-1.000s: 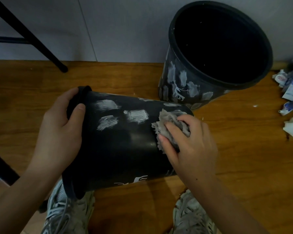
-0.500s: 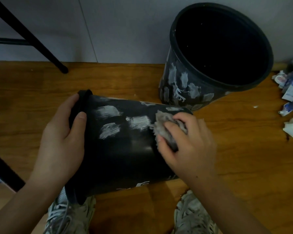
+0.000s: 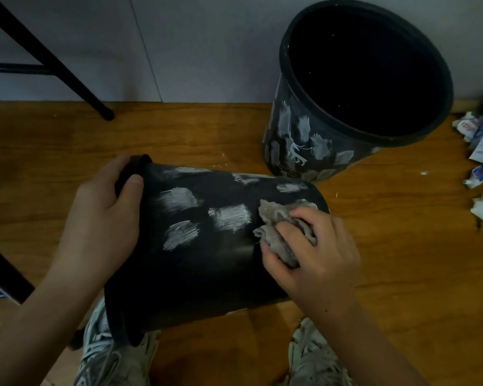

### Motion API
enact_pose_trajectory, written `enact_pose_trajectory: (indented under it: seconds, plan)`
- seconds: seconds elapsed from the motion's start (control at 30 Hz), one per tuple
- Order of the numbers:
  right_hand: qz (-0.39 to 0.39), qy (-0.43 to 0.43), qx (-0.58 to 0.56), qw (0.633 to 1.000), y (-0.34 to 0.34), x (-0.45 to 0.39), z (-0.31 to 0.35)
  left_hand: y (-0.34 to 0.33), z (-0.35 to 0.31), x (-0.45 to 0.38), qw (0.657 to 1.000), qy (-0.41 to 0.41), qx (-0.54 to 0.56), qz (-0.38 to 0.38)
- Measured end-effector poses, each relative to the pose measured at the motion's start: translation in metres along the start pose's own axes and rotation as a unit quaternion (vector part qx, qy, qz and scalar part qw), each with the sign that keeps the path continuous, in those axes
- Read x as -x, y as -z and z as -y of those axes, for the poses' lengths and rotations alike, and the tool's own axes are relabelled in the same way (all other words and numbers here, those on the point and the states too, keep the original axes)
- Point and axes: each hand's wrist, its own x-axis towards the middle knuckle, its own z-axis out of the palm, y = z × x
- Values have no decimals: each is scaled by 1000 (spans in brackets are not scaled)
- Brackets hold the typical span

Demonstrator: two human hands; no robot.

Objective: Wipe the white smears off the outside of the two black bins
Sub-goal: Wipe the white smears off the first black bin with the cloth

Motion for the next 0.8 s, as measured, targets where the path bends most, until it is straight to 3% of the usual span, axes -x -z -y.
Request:
enact_pose_trajectory:
  seconds: [0.27, 0.53, 0.7, 0.8]
  plan:
    - [48, -101, 52, 992, 8, -8, -26, 2, -2, -8, 1000, -11, -19, -7]
    - [79, 19, -22, 996, -2, -20, 7, 1, 3, -5, 999, -26, -13, -18]
    - [54, -97, 44, 993, 12, 4, -27, 1, 6, -3, 999, -43, 6, -18]
    - [53, -114, 50, 991, 11, -7, -31, -1, 6, -1, 999, -46, 11, -23]
